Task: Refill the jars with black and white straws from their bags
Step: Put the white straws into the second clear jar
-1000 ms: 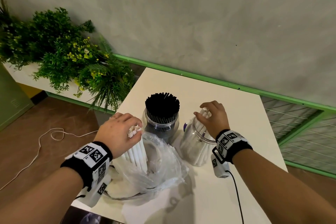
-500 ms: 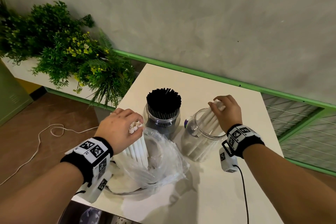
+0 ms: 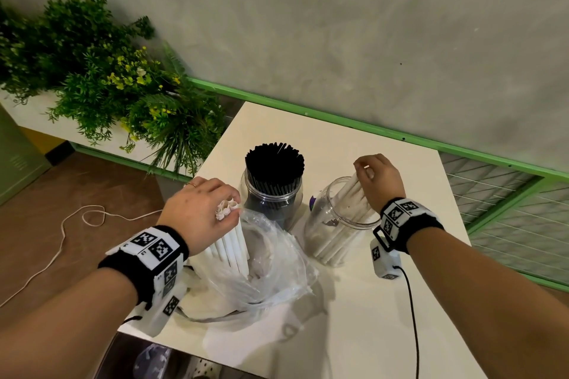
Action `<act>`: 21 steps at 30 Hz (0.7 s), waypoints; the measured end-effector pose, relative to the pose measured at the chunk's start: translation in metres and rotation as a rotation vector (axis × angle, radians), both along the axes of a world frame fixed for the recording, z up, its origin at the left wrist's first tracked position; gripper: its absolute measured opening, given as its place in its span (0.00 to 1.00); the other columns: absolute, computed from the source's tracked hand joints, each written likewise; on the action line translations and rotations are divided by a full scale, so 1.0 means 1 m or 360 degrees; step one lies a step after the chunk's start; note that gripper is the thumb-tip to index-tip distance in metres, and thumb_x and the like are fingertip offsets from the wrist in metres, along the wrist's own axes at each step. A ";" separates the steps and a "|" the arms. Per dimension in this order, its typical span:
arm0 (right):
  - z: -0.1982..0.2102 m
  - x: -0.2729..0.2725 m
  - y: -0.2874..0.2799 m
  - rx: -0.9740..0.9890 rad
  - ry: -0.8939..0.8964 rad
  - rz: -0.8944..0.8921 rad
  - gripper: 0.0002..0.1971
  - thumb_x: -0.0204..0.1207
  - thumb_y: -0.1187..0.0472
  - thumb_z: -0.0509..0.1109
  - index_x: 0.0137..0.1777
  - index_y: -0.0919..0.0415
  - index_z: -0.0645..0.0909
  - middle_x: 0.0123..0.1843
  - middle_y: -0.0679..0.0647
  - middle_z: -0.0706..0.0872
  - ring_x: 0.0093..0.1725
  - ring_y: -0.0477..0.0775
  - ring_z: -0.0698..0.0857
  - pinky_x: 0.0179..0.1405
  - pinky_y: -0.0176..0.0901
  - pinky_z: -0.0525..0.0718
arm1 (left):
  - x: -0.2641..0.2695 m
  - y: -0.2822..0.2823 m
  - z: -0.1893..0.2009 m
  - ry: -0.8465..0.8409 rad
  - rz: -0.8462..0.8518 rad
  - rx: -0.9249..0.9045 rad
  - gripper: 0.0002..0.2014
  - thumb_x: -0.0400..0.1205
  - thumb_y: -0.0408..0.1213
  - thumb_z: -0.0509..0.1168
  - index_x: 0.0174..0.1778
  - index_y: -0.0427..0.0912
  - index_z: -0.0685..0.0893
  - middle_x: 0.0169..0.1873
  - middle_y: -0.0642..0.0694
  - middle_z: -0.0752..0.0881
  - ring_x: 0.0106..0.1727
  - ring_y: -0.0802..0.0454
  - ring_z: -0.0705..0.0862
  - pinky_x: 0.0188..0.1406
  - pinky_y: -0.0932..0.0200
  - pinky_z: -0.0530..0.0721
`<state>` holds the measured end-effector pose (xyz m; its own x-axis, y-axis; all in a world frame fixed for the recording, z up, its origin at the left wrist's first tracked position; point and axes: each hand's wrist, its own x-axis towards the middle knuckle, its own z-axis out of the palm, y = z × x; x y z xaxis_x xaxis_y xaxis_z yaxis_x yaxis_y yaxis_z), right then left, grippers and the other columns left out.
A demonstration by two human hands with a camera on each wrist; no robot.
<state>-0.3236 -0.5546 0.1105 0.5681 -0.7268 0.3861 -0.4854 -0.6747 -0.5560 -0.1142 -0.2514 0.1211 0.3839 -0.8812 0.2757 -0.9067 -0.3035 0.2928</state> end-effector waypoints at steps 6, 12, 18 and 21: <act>-0.001 -0.002 -0.001 -0.0120 0.0132 0.0057 0.11 0.82 0.55 0.66 0.55 0.61 0.86 0.55 0.56 0.83 0.54 0.61 0.80 0.54 0.52 0.79 | 0.000 0.001 0.000 0.0011 0.0005 0.0012 0.14 0.75 0.57 0.55 0.46 0.56 0.82 0.43 0.57 0.84 0.48 0.48 0.79 0.43 0.53 0.82; 0.016 -0.029 0.030 -0.0664 0.0046 0.0308 0.17 0.78 0.46 0.66 0.52 0.60 0.86 0.48 0.55 0.81 0.48 0.57 0.75 0.51 0.47 0.75 | 0.000 0.001 0.000 0.0007 -0.0002 -0.0001 0.14 0.75 0.56 0.56 0.46 0.55 0.83 0.42 0.57 0.84 0.47 0.48 0.79 0.44 0.54 0.81; 0.004 -0.048 0.055 -0.0366 0.0591 0.0524 0.14 0.75 0.47 0.71 0.52 0.56 0.86 0.45 0.50 0.81 0.43 0.53 0.82 0.39 0.49 0.83 | 0.000 0.001 0.003 -0.0004 0.0013 0.0014 0.16 0.74 0.56 0.55 0.46 0.55 0.83 0.42 0.56 0.84 0.46 0.47 0.79 0.45 0.55 0.77; 0.007 -0.046 0.052 -0.0065 0.0629 0.0504 0.09 0.73 0.54 0.76 0.50 0.57 0.87 0.43 0.48 0.80 0.37 0.47 0.78 0.42 0.46 0.81 | 0.000 0.000 0.003 0.0009 0.0010 0.0028 0.18 0.74 0.57 0.54 0.46 0.54 0.84 0.43 0.56 0.84 0.46 0.47 0.79 0.45 0.54 0.77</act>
